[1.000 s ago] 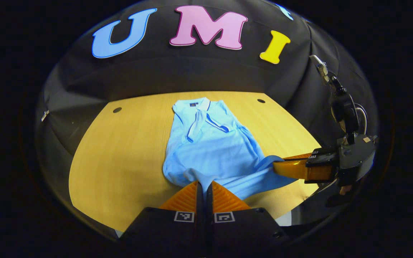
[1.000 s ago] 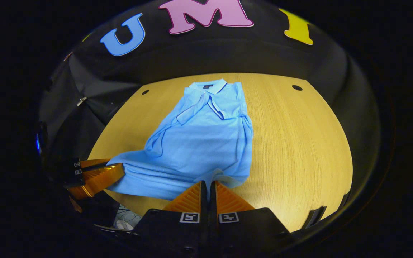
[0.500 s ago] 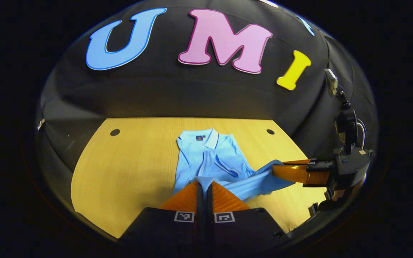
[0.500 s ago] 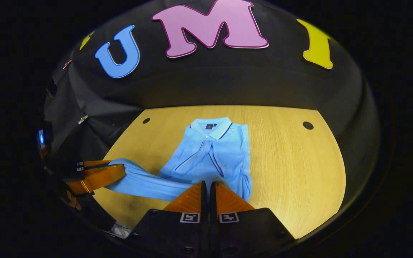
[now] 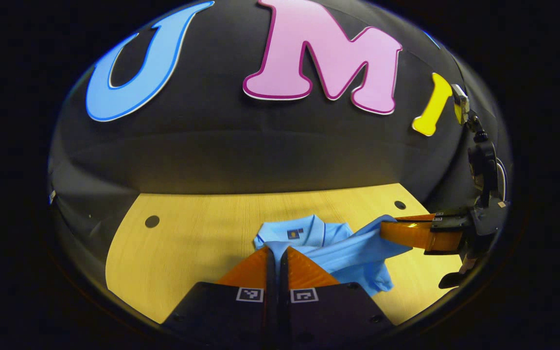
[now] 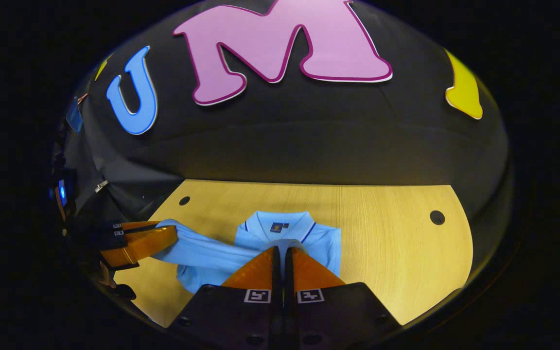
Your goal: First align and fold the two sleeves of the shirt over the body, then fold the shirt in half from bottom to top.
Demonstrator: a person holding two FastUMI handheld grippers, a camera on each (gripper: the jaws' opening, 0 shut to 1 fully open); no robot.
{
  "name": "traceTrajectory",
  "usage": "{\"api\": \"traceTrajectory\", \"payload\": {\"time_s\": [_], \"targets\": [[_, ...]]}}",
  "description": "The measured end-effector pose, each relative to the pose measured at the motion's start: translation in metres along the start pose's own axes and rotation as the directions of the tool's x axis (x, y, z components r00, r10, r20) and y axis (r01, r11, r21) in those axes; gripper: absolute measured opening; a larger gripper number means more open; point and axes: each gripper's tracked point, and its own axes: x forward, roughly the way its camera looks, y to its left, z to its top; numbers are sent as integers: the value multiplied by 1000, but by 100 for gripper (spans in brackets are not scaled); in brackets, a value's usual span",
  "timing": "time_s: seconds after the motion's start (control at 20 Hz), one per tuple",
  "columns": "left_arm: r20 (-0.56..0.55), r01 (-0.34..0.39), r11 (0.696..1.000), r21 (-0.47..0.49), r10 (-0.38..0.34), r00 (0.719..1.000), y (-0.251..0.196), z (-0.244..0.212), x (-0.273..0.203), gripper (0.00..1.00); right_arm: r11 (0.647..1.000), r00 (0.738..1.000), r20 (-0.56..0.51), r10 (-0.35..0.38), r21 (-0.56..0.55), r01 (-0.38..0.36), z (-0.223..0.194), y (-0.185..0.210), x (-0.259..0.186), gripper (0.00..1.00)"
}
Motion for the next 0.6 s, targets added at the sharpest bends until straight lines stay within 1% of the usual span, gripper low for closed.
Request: {"api": "traceTrajectory", "payload": {"time_s": [0.15,0.25,0.4,0.5,0.6], "targets": [[2,-5,1000,-4,5,1000,11,10,47,6,999,999,31,-19,-28,20,23,-17,40,5],[6,-4,1000,10,4,1000,20,10,78,6,999,999,24,-27,-34,27,26,-26,70,5],[2,23,1000,10,-23,1000,24,-4,123,6,998,999,-1,-53,-32,53,10,-46,114,5],[-3,28,1000,-11,-28,1000,27,-18,145,6,998,998,-21,-58,-10,58,-3,-54,133,5],[21,28,999,-43,-27,999,30,-20,162,6,997,997,-33,-73,-1,73,-15,-63,148,5]]}}
